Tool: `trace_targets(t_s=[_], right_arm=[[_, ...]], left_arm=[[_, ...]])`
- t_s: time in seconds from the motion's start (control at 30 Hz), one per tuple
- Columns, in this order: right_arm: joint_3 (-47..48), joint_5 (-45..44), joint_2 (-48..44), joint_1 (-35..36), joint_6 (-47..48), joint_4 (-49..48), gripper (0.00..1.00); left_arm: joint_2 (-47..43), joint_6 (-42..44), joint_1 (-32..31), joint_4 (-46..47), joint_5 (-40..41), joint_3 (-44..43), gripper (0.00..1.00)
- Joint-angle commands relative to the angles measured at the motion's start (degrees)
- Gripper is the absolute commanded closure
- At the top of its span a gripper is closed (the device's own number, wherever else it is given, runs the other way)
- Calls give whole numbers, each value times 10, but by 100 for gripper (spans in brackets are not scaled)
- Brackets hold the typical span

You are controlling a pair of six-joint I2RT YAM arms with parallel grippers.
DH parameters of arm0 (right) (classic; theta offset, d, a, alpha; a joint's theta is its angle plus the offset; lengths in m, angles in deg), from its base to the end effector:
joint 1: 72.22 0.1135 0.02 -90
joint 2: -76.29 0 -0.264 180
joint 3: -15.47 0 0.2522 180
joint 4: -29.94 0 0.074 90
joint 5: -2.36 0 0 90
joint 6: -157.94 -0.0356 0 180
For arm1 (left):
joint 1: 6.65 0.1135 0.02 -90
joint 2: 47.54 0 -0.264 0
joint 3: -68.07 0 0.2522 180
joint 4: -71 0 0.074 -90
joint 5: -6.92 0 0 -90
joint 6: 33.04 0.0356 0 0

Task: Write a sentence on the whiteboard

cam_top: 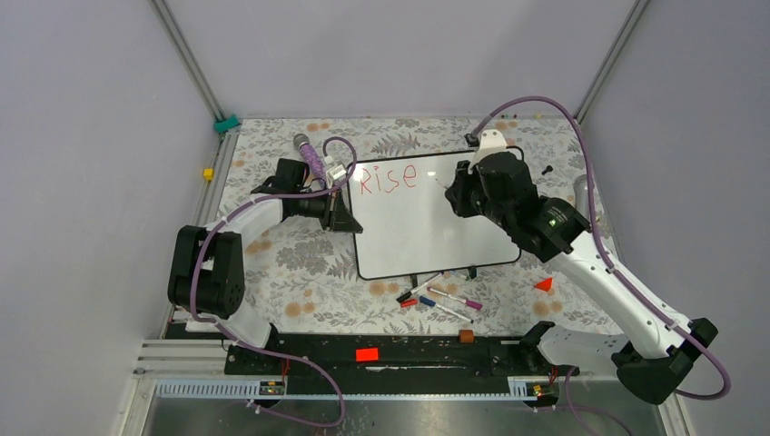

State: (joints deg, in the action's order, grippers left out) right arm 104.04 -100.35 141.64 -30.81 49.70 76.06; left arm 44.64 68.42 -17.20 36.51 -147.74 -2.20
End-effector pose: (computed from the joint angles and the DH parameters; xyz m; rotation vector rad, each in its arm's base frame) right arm 0.1865 0.1541 0.4106 -0.2549 1.9728 0.4626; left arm 0.3022 -0.0890 0.2089 0.8343 2.0834 -1.3898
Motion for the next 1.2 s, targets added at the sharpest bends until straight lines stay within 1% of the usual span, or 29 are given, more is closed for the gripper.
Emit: trace_targets(t_s=[0.0,0.17,0.27,0.37,0.5,0.6,0.8,0.87,1.0,1.17], right_arm=[[-15,-41,-25,-18,9,14,100],[3,-33,-2,-31,5,15,100],[28,-31,17,-34,4,28,100],[43,-29,27,-36,1,36,100],[37,-7,27,-36,-12,36,100],[28,5,27,-35,-17,32,100],[16,13,28,-35,-13,19,100],[23,14,30,-36,-4,26,100],[40,18,27,-36,2,52,100],[10,33,20,-36,-23,51,100]], left_arm=[[-1,14,-3,6,120,8,100],[-8,-23,-2,42,127,27,100],[-2,-13,-3,34,105,21,100],[-18,-20,-2,54,118,35,100],[-36,-31,-2,77,128,50,100],[-29,-26,-2,67,121,43,100],[-30,-41,-2,75,138,46,100],[-26,-43,-2,69,143,45,100],[-14,-19,-2,32,140,33,100],[-13,-20,-2,41,130,30,100]])
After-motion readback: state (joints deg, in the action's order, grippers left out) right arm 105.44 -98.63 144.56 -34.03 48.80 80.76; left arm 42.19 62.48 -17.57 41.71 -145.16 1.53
